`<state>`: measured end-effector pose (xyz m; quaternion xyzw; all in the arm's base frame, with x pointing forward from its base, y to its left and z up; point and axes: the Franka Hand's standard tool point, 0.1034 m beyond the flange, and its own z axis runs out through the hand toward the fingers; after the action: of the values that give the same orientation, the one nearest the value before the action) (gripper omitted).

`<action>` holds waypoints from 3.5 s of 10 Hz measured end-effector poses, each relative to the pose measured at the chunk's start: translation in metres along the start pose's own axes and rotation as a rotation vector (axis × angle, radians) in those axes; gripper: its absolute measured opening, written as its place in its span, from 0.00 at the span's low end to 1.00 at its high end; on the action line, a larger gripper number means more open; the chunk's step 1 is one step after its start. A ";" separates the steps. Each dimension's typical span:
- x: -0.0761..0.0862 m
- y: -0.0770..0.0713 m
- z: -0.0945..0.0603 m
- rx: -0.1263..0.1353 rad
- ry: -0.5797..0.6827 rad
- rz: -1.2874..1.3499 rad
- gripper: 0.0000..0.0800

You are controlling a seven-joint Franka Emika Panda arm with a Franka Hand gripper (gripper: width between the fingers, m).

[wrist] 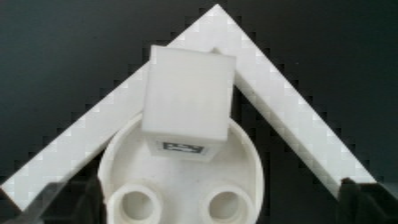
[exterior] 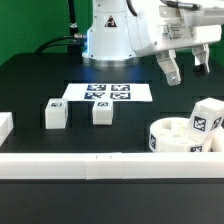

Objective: Assemble stool

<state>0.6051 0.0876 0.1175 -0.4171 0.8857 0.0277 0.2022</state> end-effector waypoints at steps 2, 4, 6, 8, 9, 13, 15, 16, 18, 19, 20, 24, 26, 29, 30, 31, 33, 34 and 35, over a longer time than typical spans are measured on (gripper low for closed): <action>0.024 -0.013 -0.001 -0.001 0.019 -0.192 0.81; 0.034 -0.021 -0.002 -0.004 0.035 -0.263 0.81; 0.033 -0.021 -0.001 -0.008 0.037 -0.435 0.81; 0.034 -0.022 -0.002 -0.015 0.045 -0.654 0.81; 0.035 -0.021 0.000 -0.066 0.070 -0.872 0.81; 0.039 -0.028 -0.002 -0.119 0.107 -1.398 0.81; 0.041 -0.031 -0.002 -0.144 0.101 -1.707 0.81; 0.046 -0.035 -0.002 -0.169 0.109 -1.924 0.81; 0.060 -0.042 -0.002 -0.195 0.135 -2.213 0.81; 0.061 -0.042 -0.002 -0.204 0.131 -2.259 0.81; 0.062 -0.043 -0.002 -0.222 0.129 -2.370 0.81; 0.101 -0.052 -0.003 -0.258 0.161 -2.400 0.81; 0.142 -0.061 -0.003 -0.281 0.209 -2.431 0.81; 0.143 -0.058 0.001 -0.311 0.166 -2.410 0.81; 0.144 -0.055 0.002 -0.328 0.147 -2.391 0.81; 0.142 -0.040 0.005 -0.464 0.027 -2.332 0.81; 0.151 -0.034 0.001 -0.709 -0.043 -2.204 0.81; 0.157 -0.029 -0.001 -0.829 -0.067 -2.124 0.81; 0.160 -0.030 0.002 -0.887 -0.065 -2.084 0.81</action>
Offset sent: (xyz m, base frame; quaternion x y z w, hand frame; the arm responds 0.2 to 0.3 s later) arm -0.0022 -0.0394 -0.0069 0.0006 0.0372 -0.0693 0.9969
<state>0.5365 -0.0481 0.0585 -0.9856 0.0132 0.1680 -0.0161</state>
